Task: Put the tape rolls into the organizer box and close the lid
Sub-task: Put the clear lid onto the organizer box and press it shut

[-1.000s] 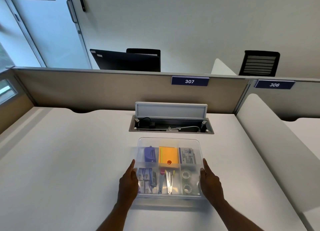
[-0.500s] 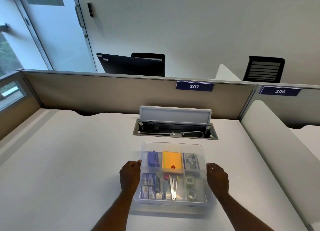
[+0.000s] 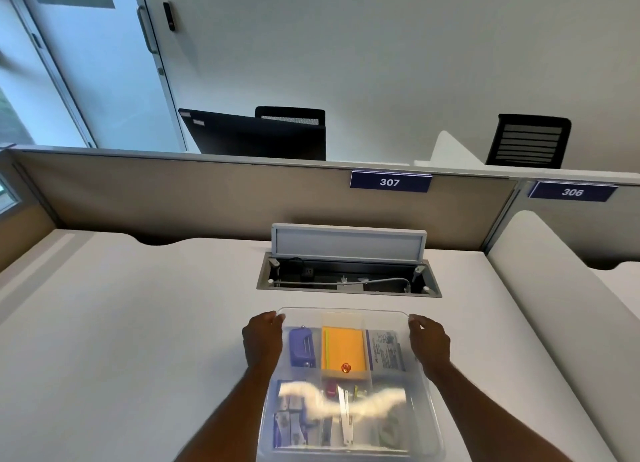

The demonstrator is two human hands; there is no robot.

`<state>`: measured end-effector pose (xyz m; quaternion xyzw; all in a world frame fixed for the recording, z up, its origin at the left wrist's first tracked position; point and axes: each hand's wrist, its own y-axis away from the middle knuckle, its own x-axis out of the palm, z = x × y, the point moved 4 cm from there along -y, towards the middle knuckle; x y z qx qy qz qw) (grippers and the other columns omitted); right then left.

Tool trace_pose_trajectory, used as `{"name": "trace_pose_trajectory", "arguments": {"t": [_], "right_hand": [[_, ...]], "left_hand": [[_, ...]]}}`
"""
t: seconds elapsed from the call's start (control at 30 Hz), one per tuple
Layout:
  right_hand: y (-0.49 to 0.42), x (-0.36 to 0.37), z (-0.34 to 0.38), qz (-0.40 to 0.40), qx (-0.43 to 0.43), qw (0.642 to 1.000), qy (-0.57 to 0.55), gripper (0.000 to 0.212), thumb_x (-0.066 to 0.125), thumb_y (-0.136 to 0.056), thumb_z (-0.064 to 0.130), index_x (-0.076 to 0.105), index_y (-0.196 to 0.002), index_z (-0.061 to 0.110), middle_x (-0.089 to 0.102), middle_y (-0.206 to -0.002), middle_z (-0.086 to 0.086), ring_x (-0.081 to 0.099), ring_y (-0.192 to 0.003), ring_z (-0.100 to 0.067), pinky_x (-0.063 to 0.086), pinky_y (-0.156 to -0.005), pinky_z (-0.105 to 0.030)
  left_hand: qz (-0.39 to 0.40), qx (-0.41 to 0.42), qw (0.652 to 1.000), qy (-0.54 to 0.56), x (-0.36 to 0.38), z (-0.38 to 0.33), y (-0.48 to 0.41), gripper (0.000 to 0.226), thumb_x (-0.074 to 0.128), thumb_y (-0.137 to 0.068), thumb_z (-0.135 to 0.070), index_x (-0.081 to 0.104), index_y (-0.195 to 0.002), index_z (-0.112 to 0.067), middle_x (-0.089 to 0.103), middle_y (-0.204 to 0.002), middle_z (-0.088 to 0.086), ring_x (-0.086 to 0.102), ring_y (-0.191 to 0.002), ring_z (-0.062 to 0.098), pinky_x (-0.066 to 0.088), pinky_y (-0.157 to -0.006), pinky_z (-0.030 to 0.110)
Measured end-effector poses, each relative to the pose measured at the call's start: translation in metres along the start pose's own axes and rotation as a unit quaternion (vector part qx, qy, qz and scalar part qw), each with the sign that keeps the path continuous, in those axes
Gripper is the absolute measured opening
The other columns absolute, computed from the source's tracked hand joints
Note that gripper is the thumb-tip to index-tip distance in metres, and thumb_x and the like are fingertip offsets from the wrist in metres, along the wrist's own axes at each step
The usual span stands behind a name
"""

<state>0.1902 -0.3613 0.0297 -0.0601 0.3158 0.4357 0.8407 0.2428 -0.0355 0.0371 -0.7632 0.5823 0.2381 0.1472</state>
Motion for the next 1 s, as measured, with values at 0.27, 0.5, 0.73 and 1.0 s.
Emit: {"name": "trace_pose_trajectory", "arguments": {"t": [0.27, 0.5, 0.73, 1.0], "right_hand": [[-0.023, 0.015, -0.007, 0.01, -0.005, 0.999, -0.05, 0.028, 0.054, -0.094, 0.03, 0.072, -0.078, 0.016, 0.075, -0.089, -0.006, 0.067, -0.088, -0.029, 0.05, -0.084, -0.038], [-0.025, 0.021, -0.015, 0.0, -0.007, 0.996, -0.094, 0.038, 0.054, -0.093, 0.03, 0.063, -0.077, -0.004, 0.068, -0.07, -0.014, 0.065, -0.066, -0.027, 0.045, -0.061, -0.03], [-0.015, 0.012, -0.002, -0.016, -0.078, 0.996, 0.038, 0.034, 0.047, -0.098, 0.029, 0.07, -0.102, 0.004, 0.073, -0.102, -0.014, 0.065, -0.084, -0.025, 0.05, -0.079, -0.03], [0.024, 0.019, 0.033, 0.016, -0.228, 0.902, 0.367, 0.08, 0.02, -0.089, 0.067, 0.022, -0.149, 0.014, 0.028, -0.156, -0.01, 0.027, -0.144, -0.029, 0.026, -0.116, -0.041]], "left_hand": [[-0.05, -0.027, 0.997, 0.053, 0.008, 0.007, -0.013, 0.029, 0.064, -0.087, -0.023, 0.072, -0.073, 0.001, 0.072, -0.071, 0.015, 0.059, -0.059, 0.021, 0.05, -0.072, 0.03], [-0.057, -0.03, 0.996, 0.058, 0.012, 0.016, -0.018, 0.029, 0.066, -0.086, -0.026, 0.073, -0.071, -0.002, 0.073, -0.067, 0.014, 0.06, -0.055, 0.02, 0.049, -0.07, 0.027], [-0.055, 0.004, 0.997, 0.045, 0.012, 0.01, -0.013, 0.029, 0.061, -0.089, -0.026, 0.071, -0.077, -0.002, 0.074, -0.079, 0.018, 0.067, -0.069, 0.027, 0.057, -0.08, 0.039], [0.05, 0.149, 0.977, -0.142, 0.006, -0.026, 0.002, 0.064, 0.041, -0.094, -0.048, 0.028, -0.146, -0.013, 0.032, -0.154, 0.008, 0.028, -0.143, 0.024, 0.029, -0.115, 0.037]]}}
